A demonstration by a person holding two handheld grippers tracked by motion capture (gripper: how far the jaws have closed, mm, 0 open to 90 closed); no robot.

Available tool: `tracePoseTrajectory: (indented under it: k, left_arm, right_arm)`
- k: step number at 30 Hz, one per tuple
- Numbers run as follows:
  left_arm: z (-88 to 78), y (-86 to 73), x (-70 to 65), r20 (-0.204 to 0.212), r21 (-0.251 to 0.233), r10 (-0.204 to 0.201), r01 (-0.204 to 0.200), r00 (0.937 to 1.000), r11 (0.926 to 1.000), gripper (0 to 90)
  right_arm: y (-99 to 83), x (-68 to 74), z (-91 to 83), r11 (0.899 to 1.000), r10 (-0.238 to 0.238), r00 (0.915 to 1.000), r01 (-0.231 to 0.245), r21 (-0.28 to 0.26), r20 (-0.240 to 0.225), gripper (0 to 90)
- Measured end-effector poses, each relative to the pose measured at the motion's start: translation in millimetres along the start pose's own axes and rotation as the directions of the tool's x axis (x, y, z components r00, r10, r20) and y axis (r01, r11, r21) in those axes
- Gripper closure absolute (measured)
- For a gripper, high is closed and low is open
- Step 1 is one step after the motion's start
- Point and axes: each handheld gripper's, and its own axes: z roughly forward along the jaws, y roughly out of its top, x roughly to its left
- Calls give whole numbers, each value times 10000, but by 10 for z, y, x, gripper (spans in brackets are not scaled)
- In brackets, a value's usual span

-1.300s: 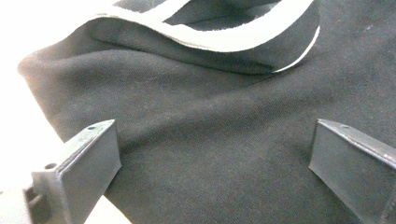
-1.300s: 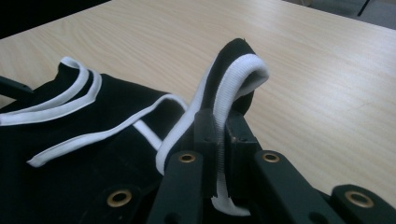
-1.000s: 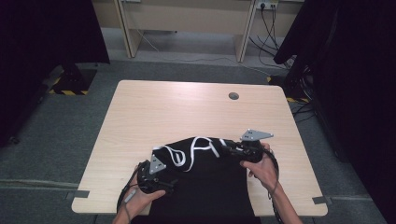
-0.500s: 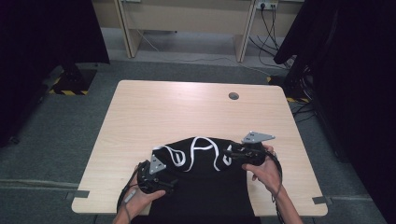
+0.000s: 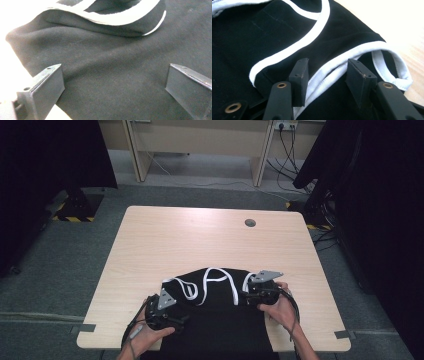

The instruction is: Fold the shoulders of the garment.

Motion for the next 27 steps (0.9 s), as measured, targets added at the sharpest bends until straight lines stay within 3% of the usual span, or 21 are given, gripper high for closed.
tracePoseTrajectory:
  k: [3, 4, 6, 10, 12, 15, 17, 20, 27]
  left_arm:
    - [-12, 17, 36, 104, -32, -97, 97, 9999, 9999, 50]
    - [-29, 37, 64, 25, -223, -250, 250, 9997, 9994, 50]
    - [-64, 77, 115, -9, -535, -465, 464, 9989, 9975, 87]
    - [-40, 143, 212, 189, -865, -889, 903, 9959, 9922, 117]
    - [17, 142, 269, 28, -759, -803, 802, 9968, 9939, 185]
    - [65, 124, 316, -189, -599, -703, 690, 9973, 9958, 226]
    - [100, 127, 347, -71, -568, -686, 681, 9976, 9961, 226]
    - [142, 184, 360, -271, -256, -329, 322, 9991, 9992, 210]
    - [308, 318, 470, -306, -420, -360, 347, 9989, 9985, 196]
  right_arm:
    - [15, -2, -66, 10000, 88, 10000, -88, -17, -28, 486]
    - [15, -2, -66, 10000, 88, 10000, -88, -17, -28, 486]
    - [46, -75, -170, 9972, 546, 9983, -535, -525, 188, 480]
    - [28, -144, -165, 9964, 716, 9971, -703, -478, 252, 480]
    - [-60, -166, -71, 9972, 693, 9959, -708, 231, 581, 470]
    - [-109, -199, -59, 9960, 877, 9945, -865, -228, 573, 478]
    - [-109, -212, -56, 9958, 896, 9940, -883, -243, 622, 478]
    - [-77, -253, -34, 9960, 891, 9941, -882, -163, 619, 467]
    - [-31, -390, 18, 9931, 1161, 9901, -1146, -236, 793, 463]
